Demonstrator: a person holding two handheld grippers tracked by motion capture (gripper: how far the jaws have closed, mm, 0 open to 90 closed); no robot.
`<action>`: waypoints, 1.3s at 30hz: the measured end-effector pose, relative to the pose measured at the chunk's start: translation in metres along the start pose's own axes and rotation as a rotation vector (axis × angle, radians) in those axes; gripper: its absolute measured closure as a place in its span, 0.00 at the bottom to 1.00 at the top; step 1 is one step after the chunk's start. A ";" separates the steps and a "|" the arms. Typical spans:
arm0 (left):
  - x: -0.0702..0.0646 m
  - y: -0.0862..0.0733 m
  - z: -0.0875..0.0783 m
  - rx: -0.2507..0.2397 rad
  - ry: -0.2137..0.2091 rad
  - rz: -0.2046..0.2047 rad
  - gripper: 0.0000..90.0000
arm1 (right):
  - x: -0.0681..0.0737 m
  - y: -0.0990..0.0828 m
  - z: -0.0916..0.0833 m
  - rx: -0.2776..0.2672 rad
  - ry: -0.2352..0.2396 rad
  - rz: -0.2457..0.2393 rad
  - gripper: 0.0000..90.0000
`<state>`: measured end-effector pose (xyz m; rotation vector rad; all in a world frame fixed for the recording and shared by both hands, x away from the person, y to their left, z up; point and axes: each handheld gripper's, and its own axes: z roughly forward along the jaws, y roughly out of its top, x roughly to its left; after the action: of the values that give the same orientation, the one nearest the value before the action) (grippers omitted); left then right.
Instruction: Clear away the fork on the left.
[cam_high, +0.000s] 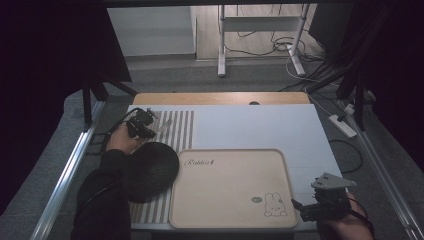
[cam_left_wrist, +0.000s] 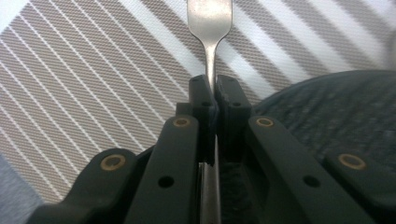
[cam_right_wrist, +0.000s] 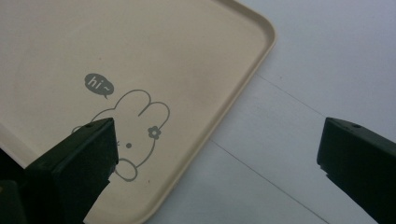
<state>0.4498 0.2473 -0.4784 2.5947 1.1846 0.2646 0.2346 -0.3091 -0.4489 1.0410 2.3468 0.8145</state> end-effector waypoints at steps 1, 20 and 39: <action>-0.002 -0.001 -0.001 -0.005 -0.016 -0.006 0.95 | 0.000 0.000 0.000 -0.001 0.000 0.002 0.00; -0.029 -0.017 -0.007 -0.050 -0.131 -0.064 0.95 | -0.001 0.000 -0.001 -0.009 0.008 0.005 0.00; -0.075 -0.015 -0.013 -0.030 -0.151 -0.023 0.95 | 0.000 -0.001 -0.001 -0.016 0.014 -0.004 0.00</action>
<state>0.3864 0.2018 -0.4748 2.5241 1.1478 0.0791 0.2335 -0.3097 -0.4483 1.0270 2.3495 0.8397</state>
